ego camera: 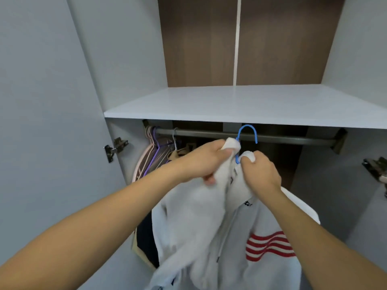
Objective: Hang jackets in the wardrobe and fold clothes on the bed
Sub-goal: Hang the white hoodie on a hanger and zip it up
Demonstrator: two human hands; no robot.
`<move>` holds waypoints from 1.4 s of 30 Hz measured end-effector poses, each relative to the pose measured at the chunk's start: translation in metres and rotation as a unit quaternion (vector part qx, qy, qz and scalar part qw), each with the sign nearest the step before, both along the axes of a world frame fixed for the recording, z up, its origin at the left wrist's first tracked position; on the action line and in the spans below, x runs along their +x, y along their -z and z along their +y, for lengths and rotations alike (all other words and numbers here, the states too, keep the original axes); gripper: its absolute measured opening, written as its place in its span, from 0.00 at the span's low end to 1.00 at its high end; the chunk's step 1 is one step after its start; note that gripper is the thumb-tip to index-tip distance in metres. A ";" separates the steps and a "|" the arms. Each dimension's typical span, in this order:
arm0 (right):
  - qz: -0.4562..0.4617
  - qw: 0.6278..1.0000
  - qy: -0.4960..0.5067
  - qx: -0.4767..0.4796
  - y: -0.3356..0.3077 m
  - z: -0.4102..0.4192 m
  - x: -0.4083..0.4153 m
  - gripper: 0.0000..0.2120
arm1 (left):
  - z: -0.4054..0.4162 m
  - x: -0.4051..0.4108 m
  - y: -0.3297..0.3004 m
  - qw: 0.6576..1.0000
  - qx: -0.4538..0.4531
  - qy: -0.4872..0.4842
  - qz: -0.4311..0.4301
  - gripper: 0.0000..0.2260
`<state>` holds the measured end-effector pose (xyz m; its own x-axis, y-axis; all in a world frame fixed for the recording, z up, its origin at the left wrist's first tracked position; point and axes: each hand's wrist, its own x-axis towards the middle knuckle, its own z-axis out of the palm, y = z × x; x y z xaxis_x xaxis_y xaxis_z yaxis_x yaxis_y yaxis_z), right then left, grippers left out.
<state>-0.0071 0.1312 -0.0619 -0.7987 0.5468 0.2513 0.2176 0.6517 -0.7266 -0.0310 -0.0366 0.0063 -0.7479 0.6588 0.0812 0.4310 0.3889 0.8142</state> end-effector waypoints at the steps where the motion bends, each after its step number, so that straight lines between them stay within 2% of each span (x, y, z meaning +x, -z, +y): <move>1: 0.012 1.000 -0.008 -0.012 -0.003 0.005 0.000 0.09 | -0.010 -0.007 0.002 0.989 -0.073 0.021 0.124 0.07; 2: 0.021 0.999 -0.018 -0.023 -0.005 0.008 0.001 0.08 | -0.020 -0.014 0.004 0.961 -0.160 0.041 0.221 0.08; 3: 0.028 0.999 -0.027 -0.035 -0.005 0.010 0.002 0.07 | -0.030 -0.021 0.008 0.930 -0.235 0.064 0.273 0.14; 5: 0.047 0.997 -0.035 -0.058 -0.003 0.011 0.005 0.06 | -0.046 -0.032 0.023 0.892 -0.328 0.092 0.296 0.28; 6: 0.055 0.995 -0.036 -0.068 -0.003 0.011 0.006 0.06 | -0.050 -0.035 0.033 0.874 -0.351 0.083 0.324 0.28; 8: 0.062 0.995 -0.036 -0.075 -0.002 0.011 0.007 0.06 | -0.052 -0.040 0.050 0.854 -0.342 0.033 0.391 0.21; 11: 0.055 0.997 -0.036 -0.044 0.000 0.013 0.006 0.07 | -0.040 -0.036 0.063 0.885 -0.267 -0.020 0.380 0.19; 12: 0.052 0.997 -0.036 -0.033 0.001 0.013 0.004 0.07 | -0.031 -0.034 0.065 0.886 -0.258 -0.034 0.385 0.19; 16: 0.042 0.997 -0.050 -0.046 0.007 0.007 -0.006 0.07 | 0.007 -0.031 0.067 0.877 -0.272 -0.069 0.390 0.14; 19: 0.028 0.991 -0.102 -0.078 0.015 0.007 -0.013 0.04 | 0.007 -0.041 0.070 0.884 -0.290 -0.067 0.359 0.14; 21: 0.022 0.987 -0.142 -0.074 0.017 0.007 -0.018 0.03 | -0.003 -0.050 0.077 0.893 -0.287 -0.100 0.331 0.14; 22: 0.025 0.988 -0.147 -0.033 0.018 0.006 -0.021 0.04 | -0.008 -0.055 0.081 0.901 -0.271 -0.129 0.314 0.14; 25: 0.056 0.975 -0.100 0.190 0.017 0.001 -0.035 0.12 | -0.013 -0.064 0.084 0.920 -0.199 -0.209 0.266 0.09; 26: 0.053 0.971 -0.099 0.213 0.016 -0.003 -0.041 0.15 | -0.012 -0.067 0.082 0.923 -0.182 -0.223 0.256 0.07; 28: 0.009 0.972 -0.147 0.186 0.014 -0.013 -0.053 0.19 | -0.009 -0.078 0.076 0.928 -0.155 -0.244 0.235 0.05; 31: -0.049 0.965 -0.204 0.159 0.019 -0.023 -0.071 0.20 | -0.009 -0.098 0.065 0.933 -0.128 -0.278 0.190 0.10; 33: -0.040 0.965 -0.208 0.154 0.022 -0.027 -0.082 0.18 | -0.012 -0.110 0.062 0.933 -0.128 -0.291 0.170 0.11; 35: -0.019 0.966 -0.205 0.155 0.027 -0.034 -0.094 0.14 | -0.012 -0.122 0.061 0.935 -0.135 -0.292 0.148 0.07; 36: -0.013 0.966 -0.202 0.162 0.029 -0.038 -0.101 0.13 | -0.011 -0.128 0.061 0.937 -0.140 -0.291 0.135 0.06; 42: -0.012 0.947 -0.186 0.261 0.062 -0.046 -0.142 0.16 | 0.004 -0.174 0.071 0.934 -0.155 -0.310 0.080 0.16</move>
<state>-0.1496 0.0850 -0.1240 -0.9209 0.0318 0.3885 -0.0855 0.9559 -0.2811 -0.2053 -0.0328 -0.0643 -0.9883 0.1127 0.1025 0.1511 0.8109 0.5653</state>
